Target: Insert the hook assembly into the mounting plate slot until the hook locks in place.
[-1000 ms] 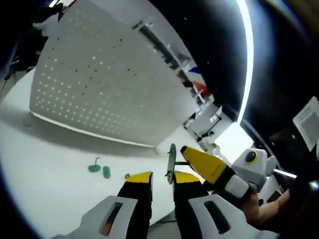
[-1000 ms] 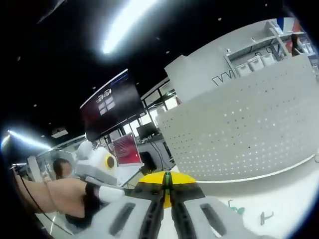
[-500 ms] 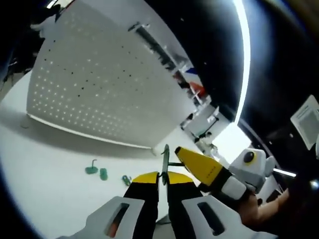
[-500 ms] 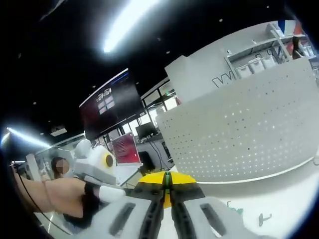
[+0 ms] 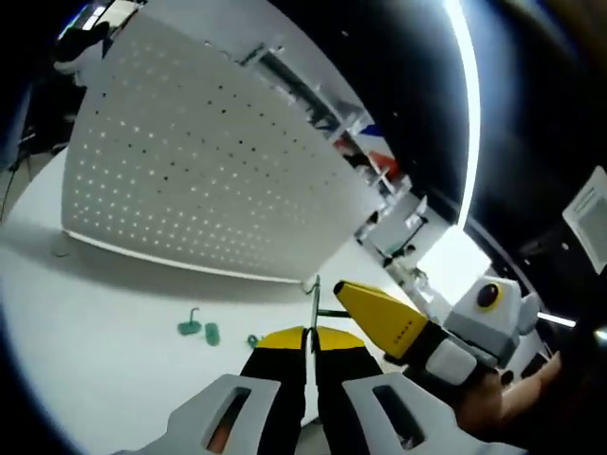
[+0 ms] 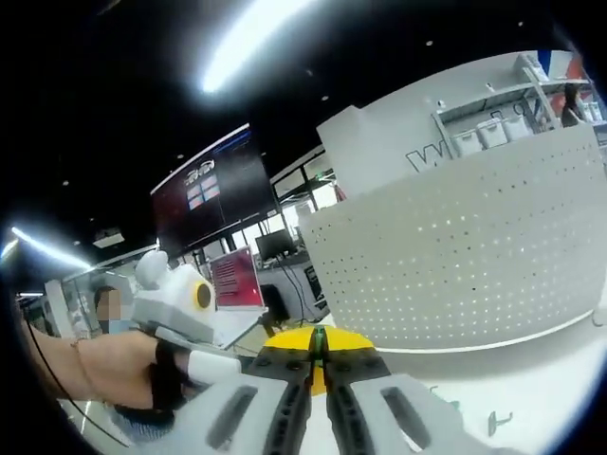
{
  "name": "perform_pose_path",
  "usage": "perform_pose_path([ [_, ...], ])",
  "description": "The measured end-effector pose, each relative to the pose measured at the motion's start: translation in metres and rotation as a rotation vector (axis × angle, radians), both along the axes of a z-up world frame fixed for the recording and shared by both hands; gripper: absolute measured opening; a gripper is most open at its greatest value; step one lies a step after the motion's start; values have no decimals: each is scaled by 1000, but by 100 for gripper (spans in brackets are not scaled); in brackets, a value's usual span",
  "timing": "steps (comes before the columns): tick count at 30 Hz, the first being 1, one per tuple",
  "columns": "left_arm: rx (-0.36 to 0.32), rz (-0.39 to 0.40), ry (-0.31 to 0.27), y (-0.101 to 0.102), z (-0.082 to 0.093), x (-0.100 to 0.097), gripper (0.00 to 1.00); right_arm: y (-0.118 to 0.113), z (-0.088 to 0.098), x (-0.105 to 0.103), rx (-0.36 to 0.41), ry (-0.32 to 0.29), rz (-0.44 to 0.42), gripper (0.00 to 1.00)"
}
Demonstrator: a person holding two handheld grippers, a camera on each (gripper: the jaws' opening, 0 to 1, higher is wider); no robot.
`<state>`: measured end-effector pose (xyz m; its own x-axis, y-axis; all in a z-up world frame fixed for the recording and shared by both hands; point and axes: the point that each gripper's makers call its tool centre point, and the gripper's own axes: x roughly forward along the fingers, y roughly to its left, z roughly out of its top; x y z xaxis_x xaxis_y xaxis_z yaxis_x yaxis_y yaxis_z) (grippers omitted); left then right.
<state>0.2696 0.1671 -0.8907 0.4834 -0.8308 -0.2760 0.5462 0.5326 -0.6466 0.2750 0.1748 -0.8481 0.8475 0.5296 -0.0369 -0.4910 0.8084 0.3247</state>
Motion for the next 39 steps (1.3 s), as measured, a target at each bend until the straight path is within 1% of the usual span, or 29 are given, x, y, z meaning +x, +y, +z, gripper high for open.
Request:
perform_pose_path([
  [4, 17, -11, -7, 1, -2, 0, 1, 0, -2, 1, 3, 19, 6, 0],
  [6, 19, -10, -23, 2, 0, 0, 1, 1, -1, 1, -3, 24, 12, 0],
  [7, 15, -4, -32, 2, 1, 2, 1, 1, -1, 1, -8, 24, 15, 1],
  [9, -5, -2, -27, 2, 3, 2, 1, 3, -2, 1, -26, 32, 29, 2],
  [12, 7, 3, -40, 4, 3, 4, 1, 5, -3, 3, -3, 54, 39, 12],
  [15, -3, 16, -45, 7, 4, 7, 1, 6, 0, 2, 11, 53, 54, 13],
  [16, 0, 19, -51, 8, 4, 7, 1, 7, 4, 1, 46, 66, 72, 15],
  [18, 14, 25, -63, 11, 3, 9, 1, 6, 8, -1, 67, 83, 89, 18],
  [20, 43, 40, -93, 17, 1, 12, 1, 2, 12, -3, 74, 82, 98, 18],
  [22, 52, 55, -102, 22, 1, 14, 1, -1, 14, -4, 82, 86, 100, 18],
  [23, 61, 72, -119, 25, 4, 16, 1, -4, 15, -4, 98, 90, 102, 18],
  [25, 87, 78, -160, 27, 7, 19, 1, -5, 14, -4, 126, 113, 117, 18],
  [27, 156, 63, -238, 28, 12, 20, 1, -6, 14, -5, 139, 120, 127, 18],
  [29, 195, 52, -286, 27, 16, 20, 1, -5, 15, -5, 139, 116, 128, 18],
  [31, 216, 52, -328, 25, 21, 21, 1, -4, 15, -4, 138, 114, 128, 18],
  [34, 221, 50, -356, 21, 27, 19, 1, 0, 14, -4, 157, 138, 140, 18],
  [39, 229, 32, -380, 17, 27, 16, 1, 2, 15, -4, 154, 124, 131, 17],
])
